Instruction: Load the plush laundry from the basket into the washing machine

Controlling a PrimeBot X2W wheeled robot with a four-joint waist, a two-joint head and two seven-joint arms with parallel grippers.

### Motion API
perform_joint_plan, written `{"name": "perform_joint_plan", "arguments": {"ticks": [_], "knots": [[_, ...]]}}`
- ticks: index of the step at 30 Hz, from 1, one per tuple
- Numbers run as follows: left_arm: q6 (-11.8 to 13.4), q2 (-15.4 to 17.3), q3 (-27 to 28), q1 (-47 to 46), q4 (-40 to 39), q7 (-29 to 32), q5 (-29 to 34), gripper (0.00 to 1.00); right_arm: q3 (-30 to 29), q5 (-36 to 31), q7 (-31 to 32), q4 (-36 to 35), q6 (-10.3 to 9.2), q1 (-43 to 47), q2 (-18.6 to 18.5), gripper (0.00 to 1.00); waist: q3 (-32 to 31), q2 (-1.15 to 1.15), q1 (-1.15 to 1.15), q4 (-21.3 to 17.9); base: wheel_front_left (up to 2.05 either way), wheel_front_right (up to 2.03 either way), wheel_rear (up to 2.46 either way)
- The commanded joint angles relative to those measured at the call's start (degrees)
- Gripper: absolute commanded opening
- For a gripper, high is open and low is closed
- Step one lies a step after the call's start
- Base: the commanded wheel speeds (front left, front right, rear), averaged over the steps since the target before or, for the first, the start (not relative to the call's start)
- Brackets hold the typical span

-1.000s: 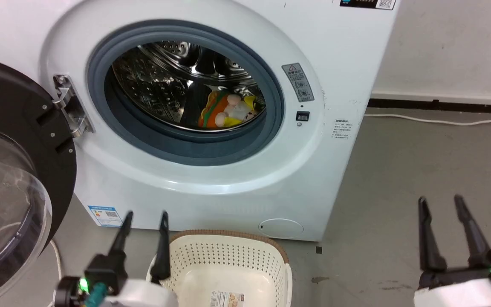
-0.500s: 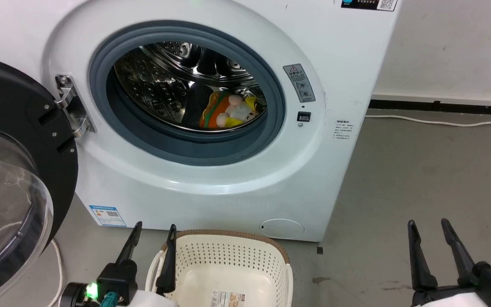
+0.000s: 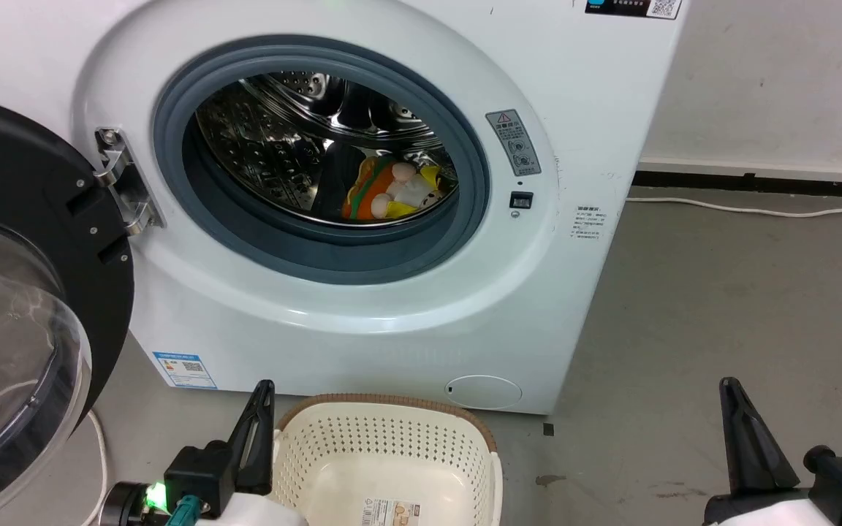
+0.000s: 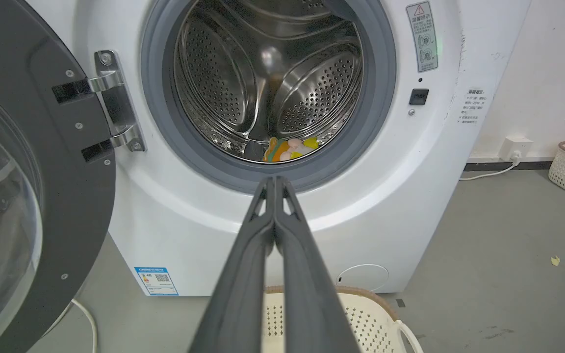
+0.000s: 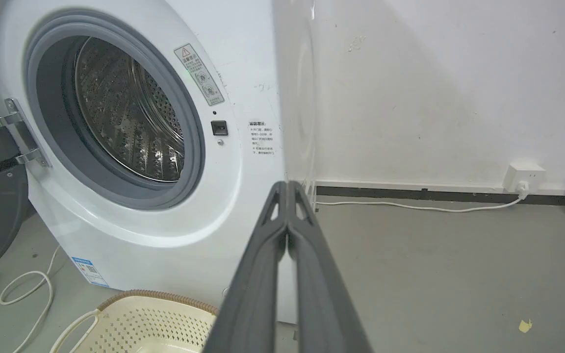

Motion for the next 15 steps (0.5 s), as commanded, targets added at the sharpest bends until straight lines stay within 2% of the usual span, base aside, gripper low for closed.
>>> {"name": "perform_joint_plan", "arguments": {"ticks": [1, 15], "knots": [[-0.2, -0.2, 0.4, 0.0, -0.3, 0.3, 0.7, 0.0, 0.2, -0.3, 0.2, -0.1, -0.01, -0.5, 0.0, 0.0, 0.0, 0.0, 0.0, 0.0, 0.0, 0.0, 0.0], [-1.1, -1.3, 2.1, 0.0, -1.0, 1.9, 2.1, 0.0, 0.5, -1.2, 1.8, -0.2, -0.01, -1.0, 0.0, 0.0, 0.0, 0.0, 0.0, 0.0, 0.0, 0.0, 0.0]]}}
